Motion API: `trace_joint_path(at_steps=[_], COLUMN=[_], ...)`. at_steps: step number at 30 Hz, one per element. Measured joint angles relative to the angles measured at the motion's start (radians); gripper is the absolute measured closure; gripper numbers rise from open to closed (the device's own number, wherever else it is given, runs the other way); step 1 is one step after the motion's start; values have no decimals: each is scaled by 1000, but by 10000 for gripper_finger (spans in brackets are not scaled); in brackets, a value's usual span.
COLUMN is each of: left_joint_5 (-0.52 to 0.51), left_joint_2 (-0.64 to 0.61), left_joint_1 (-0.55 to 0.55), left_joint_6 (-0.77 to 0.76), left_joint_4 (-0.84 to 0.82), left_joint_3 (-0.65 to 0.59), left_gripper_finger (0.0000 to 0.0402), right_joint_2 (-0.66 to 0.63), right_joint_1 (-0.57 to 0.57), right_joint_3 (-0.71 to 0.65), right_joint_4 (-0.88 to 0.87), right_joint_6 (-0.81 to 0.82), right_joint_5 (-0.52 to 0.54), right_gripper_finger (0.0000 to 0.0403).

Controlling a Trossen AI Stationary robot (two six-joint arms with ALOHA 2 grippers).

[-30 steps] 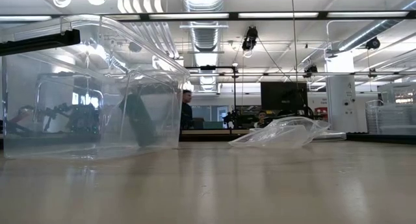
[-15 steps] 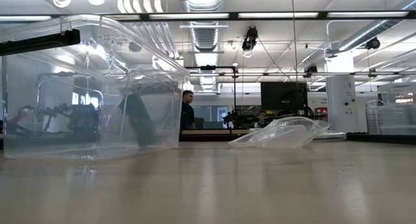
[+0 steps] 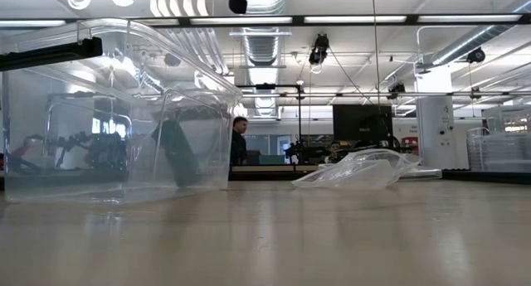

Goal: Roll bandage
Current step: Roll the blue bandage

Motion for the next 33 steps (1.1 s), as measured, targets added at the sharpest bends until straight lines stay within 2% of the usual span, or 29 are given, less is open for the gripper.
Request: trace_joint_path(at_steps=[3,8,12,18,27,33], left_joint_5=[7,51,54,55,192,189], left_joint_2=[6,34,77,107,120,120], left_joint_1=[9,11,13,10,-10,-39], left_joint_6=[5,14,16,16,28,51], left_joint_4=[8,61,120,125,122,122], left_joint_3=[0,2,3,3,2,2], left_gripper_finger=[401,401,401,401,401,401], right_joint_2=[-16,-33,-34,-51,-116,-154], right_joint_1=[0,0,0,0,-1,0], right_joint_3=[0,0,0,-2,-1,-1], right_joint_4=[1,18,34,37,34,15], right_joint_6=[-11,-43,-41,-83,-138,-134], right_joint_5=[8,87,94,154,219,224], right_gripper_finger=[403,403,403,403,403,403])
